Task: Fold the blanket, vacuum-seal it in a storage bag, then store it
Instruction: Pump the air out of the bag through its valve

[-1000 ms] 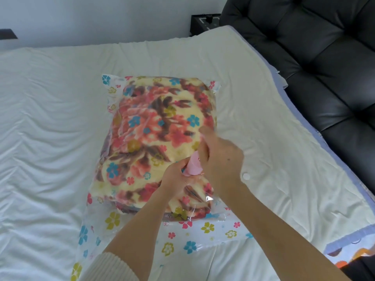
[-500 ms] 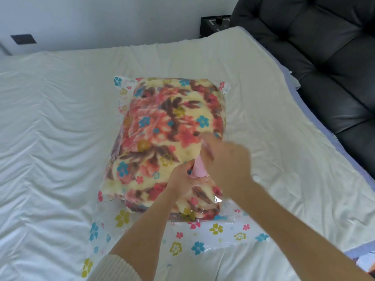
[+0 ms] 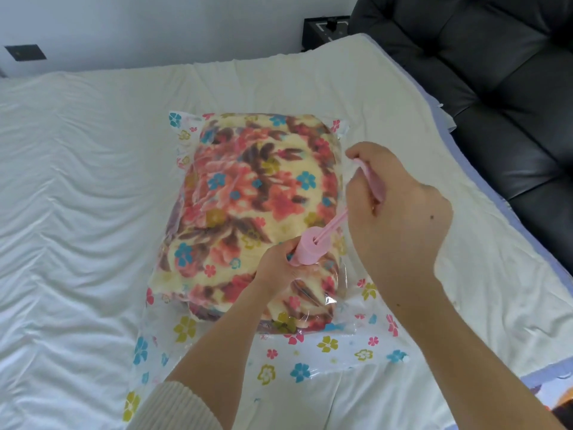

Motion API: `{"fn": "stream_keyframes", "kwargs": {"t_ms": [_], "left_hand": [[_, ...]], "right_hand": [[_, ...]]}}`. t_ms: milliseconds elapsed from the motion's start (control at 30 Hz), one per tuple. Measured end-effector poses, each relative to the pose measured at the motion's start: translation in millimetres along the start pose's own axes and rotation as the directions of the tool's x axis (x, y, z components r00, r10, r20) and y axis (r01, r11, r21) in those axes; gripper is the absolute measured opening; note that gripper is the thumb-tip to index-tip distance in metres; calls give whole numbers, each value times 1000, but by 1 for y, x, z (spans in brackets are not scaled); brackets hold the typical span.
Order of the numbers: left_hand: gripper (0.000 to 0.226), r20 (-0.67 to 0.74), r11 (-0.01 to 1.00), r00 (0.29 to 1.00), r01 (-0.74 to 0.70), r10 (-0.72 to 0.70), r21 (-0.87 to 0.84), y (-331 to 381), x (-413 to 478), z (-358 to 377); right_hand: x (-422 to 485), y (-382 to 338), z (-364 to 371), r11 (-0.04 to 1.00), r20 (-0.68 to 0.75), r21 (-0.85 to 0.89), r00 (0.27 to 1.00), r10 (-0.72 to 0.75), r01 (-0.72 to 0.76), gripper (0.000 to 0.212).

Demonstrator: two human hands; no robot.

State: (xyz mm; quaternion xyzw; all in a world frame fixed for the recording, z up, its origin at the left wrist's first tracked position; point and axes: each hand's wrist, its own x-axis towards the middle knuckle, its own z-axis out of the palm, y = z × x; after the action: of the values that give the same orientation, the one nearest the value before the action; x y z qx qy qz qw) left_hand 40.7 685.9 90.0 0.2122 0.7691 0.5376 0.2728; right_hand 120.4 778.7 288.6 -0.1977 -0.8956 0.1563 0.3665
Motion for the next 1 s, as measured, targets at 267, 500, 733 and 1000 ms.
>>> {"fn": "stream_keyframes", "kwargs": {"t_ms": [267, 500, 733, 1000], "left_hand": [[33, -22, 1000, 1000, 15, -15, -5, 1, 0, -2], [28, -19, 1000, 1000, 7, -7, 5, 0, -1, 4], [49, -18, 1000, 1000, 4, -4, 17, -1, 1, 2], [47, -43, 1000, 999, -7, 7, 15, -7, 3, 2]], "right_hand": [[-3, -4, 9, 995, 155, -19, 984, -93, 97, 21], [-33, 24, 49, 987, 296, -160, 955, 26, 23, 21], [-4, 2, 1, 1000, 10, 2, 1000, 11, -11, 25], [3, -4, -6, 991, 180, -92, 981, -78, 96, 20]]}}
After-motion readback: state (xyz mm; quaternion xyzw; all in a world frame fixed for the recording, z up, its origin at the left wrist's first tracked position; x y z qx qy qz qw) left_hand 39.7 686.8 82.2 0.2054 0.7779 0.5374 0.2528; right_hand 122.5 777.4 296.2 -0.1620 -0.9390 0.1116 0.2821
